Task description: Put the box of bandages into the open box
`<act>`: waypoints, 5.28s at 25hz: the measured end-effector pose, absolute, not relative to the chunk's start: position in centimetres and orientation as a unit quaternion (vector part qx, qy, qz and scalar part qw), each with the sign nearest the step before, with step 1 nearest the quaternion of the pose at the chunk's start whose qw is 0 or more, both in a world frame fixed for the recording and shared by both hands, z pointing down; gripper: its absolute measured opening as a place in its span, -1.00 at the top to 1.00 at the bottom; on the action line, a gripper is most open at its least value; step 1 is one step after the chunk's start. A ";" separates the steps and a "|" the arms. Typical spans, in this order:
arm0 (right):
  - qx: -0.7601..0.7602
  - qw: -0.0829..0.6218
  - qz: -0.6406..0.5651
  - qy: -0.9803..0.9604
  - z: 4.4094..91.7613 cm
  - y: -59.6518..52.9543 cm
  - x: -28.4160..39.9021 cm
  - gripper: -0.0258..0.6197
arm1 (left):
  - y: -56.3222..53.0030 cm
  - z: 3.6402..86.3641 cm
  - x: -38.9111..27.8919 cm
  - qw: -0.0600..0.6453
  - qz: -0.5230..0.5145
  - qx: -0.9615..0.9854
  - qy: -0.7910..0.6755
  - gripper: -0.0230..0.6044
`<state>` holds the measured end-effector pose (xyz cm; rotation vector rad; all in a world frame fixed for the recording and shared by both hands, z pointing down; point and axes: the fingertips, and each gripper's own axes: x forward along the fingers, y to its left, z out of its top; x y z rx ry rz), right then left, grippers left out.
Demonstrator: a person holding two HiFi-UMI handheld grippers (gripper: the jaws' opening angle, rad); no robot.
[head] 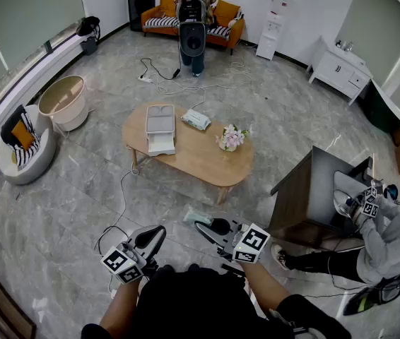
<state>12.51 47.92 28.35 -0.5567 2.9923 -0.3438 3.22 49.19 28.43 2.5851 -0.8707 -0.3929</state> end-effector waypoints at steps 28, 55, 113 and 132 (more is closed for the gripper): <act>-0.166 0.045 -0.140 0.975 29.7 47.5 13.8 0.81 | 49.0 30.3 2.3 0.203 -0.110 0.908 -0.350 0.86; -0.216 0.006 -0.140 0.966 28.9 25.7 13.3 0.81 | 26.1 30.8 0.0 0.224 -0.152 0.908 -0.320 0.86; -0.133 -0.065 -0.444 0.884 62.0 -19.2 -3.0 0.81 | -17.2 57.1 -15.5 0.374 -0.063 0.847 -0.372 0.87; -0.143 -0.194 -0.456 0.857 75.7 -18.8 -6.4 0.81 | -17.9 66.0 -16.8 0.415 -0.054 0.843 -0.339 0.87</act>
